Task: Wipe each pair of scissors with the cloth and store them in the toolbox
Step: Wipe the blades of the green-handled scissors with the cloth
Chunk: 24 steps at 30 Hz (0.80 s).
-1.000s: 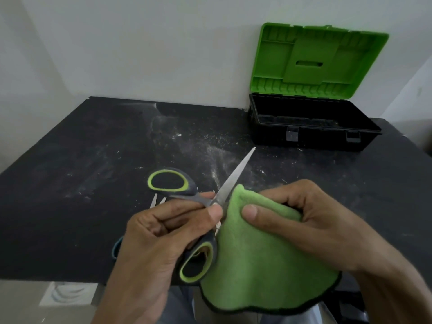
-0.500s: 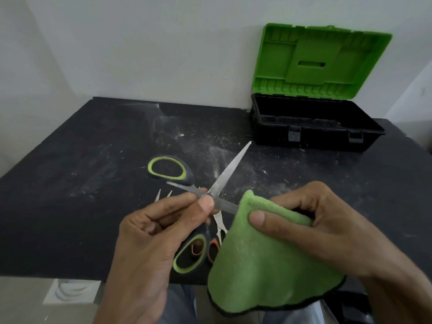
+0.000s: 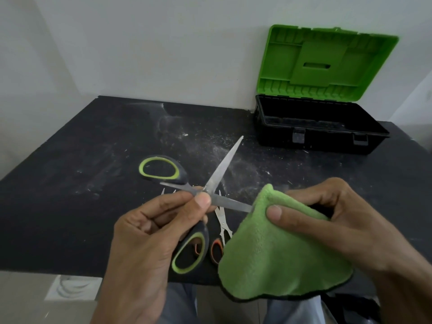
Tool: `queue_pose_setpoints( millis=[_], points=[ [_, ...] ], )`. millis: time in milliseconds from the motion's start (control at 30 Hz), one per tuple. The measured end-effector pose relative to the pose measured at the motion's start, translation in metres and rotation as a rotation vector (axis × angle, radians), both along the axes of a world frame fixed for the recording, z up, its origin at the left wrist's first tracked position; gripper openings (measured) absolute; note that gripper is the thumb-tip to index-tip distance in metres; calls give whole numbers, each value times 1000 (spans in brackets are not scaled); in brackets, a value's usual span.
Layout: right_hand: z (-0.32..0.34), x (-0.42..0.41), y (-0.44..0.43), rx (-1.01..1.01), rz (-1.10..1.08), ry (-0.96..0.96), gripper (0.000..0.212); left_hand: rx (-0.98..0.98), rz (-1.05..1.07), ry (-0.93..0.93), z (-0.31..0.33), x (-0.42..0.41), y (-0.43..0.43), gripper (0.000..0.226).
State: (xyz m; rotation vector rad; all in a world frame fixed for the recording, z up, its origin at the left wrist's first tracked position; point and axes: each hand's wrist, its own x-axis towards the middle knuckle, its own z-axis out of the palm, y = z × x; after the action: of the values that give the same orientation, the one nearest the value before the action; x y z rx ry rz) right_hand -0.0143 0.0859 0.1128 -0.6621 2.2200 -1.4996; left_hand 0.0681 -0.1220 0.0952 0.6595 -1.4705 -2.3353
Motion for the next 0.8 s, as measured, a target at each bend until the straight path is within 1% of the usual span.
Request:
queue_pose_setpoints(
  millis=[100,233,367,433,500,600,667,733,800],
  points=[
    [-2,1,-3,-43,-12,-38,21,-12,-12,7,-1,-1,0,26],
    [-7,3,-18,-76,23,32,18,-45,-83,-7,-4,-4,10,36],
    [-9,-3,-12,-93,39,-10,19,27,-72,-4,-4,-5,4,27],
    [-8,-6,-1,-137,23,-65,26,64,-58,5,-1,-4,-1,22],
    [-8,-6,5,-157,43,-103,30,60,-64,17,2,-3,-2,20],
    [-5,-5,7,-177,57,-116,27,27,-58,40,5,-4,-1,23],
    [-2,-5,5,-175,25,-91,24,-35,-56,54,6,-5,3,25],
    [0,-2,-3,-119,22,-22,28,-117,-52,65,6,-6,11,26],
    [-2,2,-15,-26,62,59,34,-172,-35,67,4,-6,17,26]
  ],
)
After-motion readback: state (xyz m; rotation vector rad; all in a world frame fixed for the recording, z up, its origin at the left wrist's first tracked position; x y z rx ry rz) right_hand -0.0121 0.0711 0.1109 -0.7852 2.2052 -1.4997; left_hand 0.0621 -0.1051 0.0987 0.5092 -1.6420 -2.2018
